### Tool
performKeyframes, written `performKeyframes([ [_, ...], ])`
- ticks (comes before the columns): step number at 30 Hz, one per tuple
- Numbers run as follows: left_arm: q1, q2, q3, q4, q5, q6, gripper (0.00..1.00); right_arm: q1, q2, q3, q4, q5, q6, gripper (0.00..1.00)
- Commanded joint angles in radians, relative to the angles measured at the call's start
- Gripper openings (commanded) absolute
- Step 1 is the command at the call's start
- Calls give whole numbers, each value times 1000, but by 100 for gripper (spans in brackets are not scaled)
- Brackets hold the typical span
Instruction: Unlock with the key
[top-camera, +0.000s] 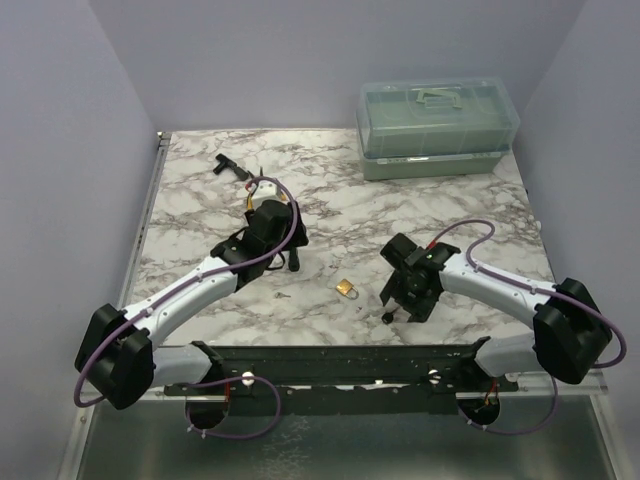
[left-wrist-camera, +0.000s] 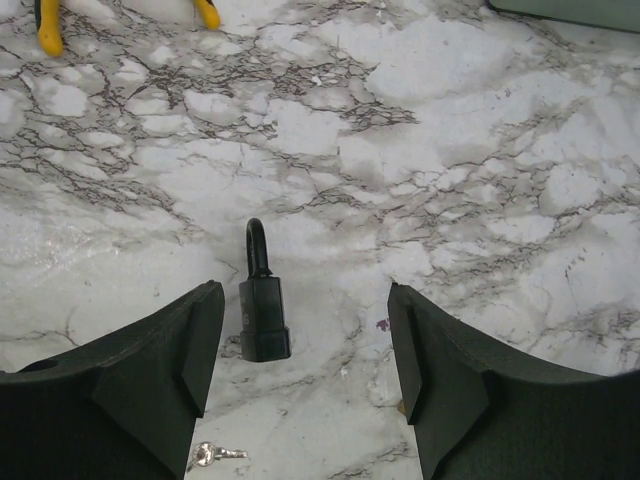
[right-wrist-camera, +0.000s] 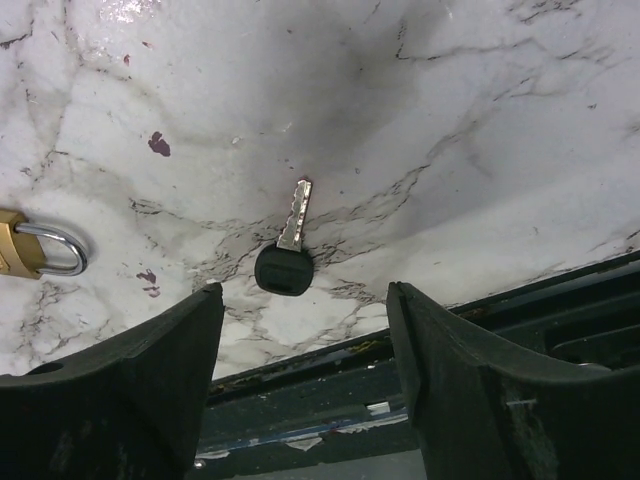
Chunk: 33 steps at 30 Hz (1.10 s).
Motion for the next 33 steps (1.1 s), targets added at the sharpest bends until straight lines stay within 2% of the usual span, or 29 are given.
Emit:
performKeyframes([
  [1,6,-52,-3,-34,57,-7,73,26,53,44,-20,47,45,71],
  [6,6,-68,-26,-34,57,-14,73,72,143,91,-41,69,64,67],
  [7,6,-69,-27,-34,59,-16,73,79,158,95,-38,70,66,63],
  [12,4,-82,-38,-34,52,-14,73,96,216,65,10,78,76,55],
  [17,5,-82,-44,-34,56,-16,72,100,237,27,48,66,88,53],
  [21,5,-71,-42,-34,51,-17,72,102,245,-14,88,74,99,42],
  [26,6,-67,-40,-34,53,-17,72,103,250,-54,126,85,122,21],
  [30,4,-68,-36,-34,69,-18,72,105,220,-58,146,117,96,18],
  [33,4,-79,-26,-33,116,-16,72,105,177,-44,230,124,-44,13],
])
